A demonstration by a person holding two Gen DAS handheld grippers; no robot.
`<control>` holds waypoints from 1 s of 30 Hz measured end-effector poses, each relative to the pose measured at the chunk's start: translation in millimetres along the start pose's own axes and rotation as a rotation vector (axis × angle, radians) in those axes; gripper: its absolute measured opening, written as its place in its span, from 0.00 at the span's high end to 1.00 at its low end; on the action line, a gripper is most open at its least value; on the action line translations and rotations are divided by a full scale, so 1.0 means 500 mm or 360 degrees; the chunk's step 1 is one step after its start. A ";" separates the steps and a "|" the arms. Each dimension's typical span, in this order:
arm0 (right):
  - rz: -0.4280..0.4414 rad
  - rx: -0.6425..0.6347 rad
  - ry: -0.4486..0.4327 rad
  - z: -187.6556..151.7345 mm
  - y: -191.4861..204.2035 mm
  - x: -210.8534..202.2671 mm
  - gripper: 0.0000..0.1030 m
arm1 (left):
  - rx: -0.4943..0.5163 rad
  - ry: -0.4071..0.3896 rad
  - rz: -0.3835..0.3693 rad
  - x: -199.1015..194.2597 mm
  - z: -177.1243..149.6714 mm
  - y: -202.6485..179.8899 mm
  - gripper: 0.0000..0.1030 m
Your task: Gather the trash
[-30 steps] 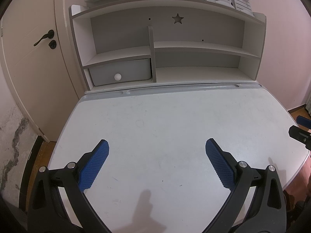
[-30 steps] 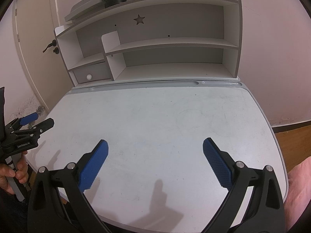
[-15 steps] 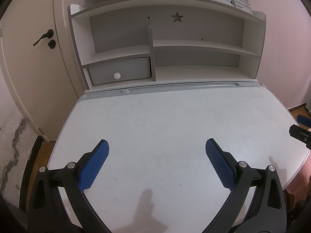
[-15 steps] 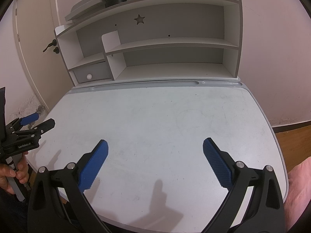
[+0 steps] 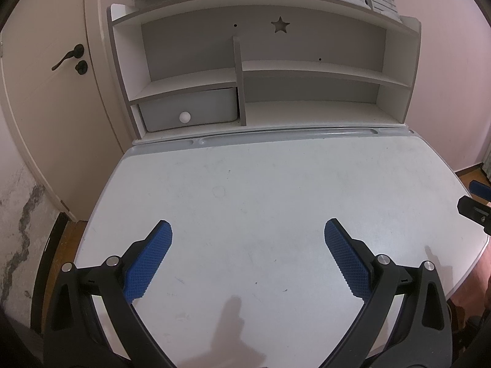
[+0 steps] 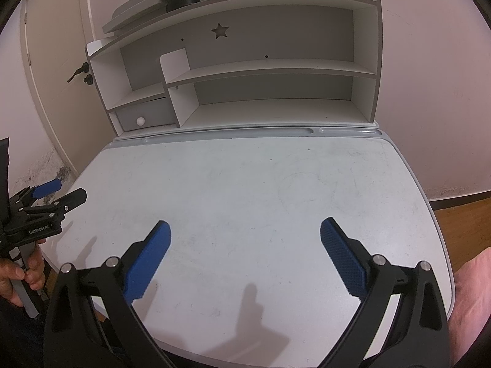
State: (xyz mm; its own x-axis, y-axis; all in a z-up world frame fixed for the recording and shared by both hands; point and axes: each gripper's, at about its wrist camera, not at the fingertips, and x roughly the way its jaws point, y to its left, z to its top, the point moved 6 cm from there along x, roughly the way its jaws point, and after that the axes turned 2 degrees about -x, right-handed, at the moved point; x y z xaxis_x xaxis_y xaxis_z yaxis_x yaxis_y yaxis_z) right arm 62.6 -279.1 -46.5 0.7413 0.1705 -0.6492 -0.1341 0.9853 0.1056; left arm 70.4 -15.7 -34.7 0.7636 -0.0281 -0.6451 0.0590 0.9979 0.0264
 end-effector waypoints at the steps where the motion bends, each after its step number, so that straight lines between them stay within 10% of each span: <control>1: 0.0000 -0.0003 -0.0001 0.000 0.000 0.000 0.08 | -0.0002 0.0001 0.0002 0.000 0.000 0.001 0.06; 30: -0.0016 0.0012 0.0004 -0.003 -0.006 0.006 0.08 | 0.0009 0.0035 -0.0017 0.007 -0.002 -0.003 0.06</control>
